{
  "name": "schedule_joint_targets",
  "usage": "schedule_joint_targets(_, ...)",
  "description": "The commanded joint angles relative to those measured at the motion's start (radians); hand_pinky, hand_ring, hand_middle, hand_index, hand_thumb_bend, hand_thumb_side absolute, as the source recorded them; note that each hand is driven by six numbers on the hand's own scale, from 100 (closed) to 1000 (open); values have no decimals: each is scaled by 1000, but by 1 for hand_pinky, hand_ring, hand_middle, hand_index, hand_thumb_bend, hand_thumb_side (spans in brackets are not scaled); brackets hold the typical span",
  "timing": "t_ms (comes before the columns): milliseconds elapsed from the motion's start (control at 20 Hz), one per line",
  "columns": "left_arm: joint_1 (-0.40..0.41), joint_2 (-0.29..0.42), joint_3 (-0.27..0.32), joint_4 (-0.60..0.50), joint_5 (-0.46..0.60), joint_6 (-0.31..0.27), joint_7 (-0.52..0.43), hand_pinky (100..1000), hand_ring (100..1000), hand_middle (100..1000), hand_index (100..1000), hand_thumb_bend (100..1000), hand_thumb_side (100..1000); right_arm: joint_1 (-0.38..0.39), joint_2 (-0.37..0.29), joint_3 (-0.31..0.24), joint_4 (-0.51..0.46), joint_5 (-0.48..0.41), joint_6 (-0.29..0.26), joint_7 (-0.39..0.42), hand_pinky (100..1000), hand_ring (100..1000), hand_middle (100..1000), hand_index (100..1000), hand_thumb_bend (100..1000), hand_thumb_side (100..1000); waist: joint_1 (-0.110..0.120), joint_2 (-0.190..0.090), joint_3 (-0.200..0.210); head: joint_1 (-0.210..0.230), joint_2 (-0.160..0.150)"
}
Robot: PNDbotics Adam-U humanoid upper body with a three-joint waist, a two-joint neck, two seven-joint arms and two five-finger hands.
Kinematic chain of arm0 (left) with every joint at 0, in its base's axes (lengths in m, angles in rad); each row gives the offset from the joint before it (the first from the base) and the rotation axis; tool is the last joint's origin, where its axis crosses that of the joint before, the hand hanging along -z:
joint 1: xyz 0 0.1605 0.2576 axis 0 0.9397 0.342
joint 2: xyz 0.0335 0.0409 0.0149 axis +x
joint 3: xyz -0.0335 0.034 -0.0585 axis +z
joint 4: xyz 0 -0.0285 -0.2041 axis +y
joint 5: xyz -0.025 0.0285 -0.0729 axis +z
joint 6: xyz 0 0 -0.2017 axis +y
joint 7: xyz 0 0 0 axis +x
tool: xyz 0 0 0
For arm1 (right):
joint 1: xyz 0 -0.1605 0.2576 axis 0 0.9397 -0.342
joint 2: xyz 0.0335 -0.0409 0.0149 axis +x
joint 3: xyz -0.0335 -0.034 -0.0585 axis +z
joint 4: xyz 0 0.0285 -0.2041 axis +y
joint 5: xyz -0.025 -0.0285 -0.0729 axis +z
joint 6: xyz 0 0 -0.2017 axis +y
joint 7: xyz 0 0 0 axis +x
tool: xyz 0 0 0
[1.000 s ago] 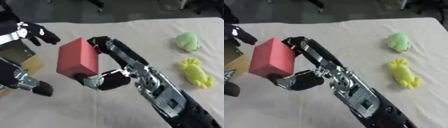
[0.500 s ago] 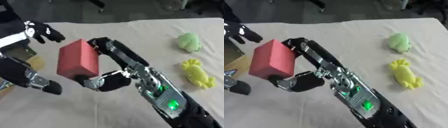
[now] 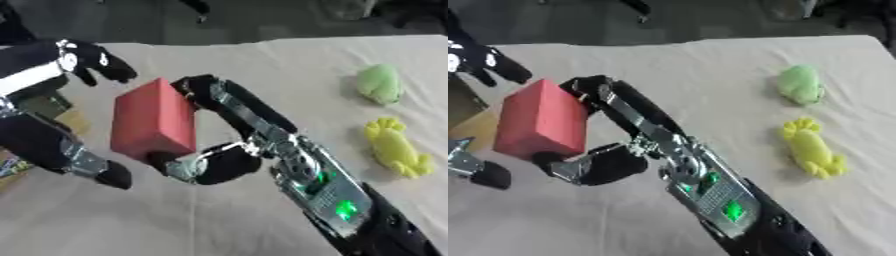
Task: Pick up the objects with one hand, pass them to the other hand, and then place them into the box on the other side of the table.
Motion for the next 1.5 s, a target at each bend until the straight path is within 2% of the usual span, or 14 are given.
schedule_joint_targets(50,-22,7,4,-10,-5,7,4,763,811,730,847,979,520,-16,0,0,-22,-5,-9,2,718,516,468,550,100,153,3,-12,0,4,-14)
schedule_joint_targets(250,-22,6,6,-9,-1,15,15,756,808,725,823,887,496,-19,-2,1,-20,-8,-11,5,718,515,468,550,100,155,3,-11,0,2,-18)
schedule_joint_targets(500,-23,5,4,-10,11,29,43,745,802,715,807,828,500,-21,-4,1,-19,-10,-11,5,716,515,467,549,100,157,1,-9,1,1,-20)
schedule_joint_targets(900,-24,2,-1,-7,34,51,74,737,796,698,780,826,495,-21,-5,0,-17,-10,-9,5,715,514,467,548,100,160,0,-7,3,2,-23)
schedule_joint_targets(1500,-31,-14,-19,32,41,44,9,745,804,703,775,756,457,-20,-2,0,-19,-14,-17,5,715,514,467,548,100,159,1,-7,1,3,-13)
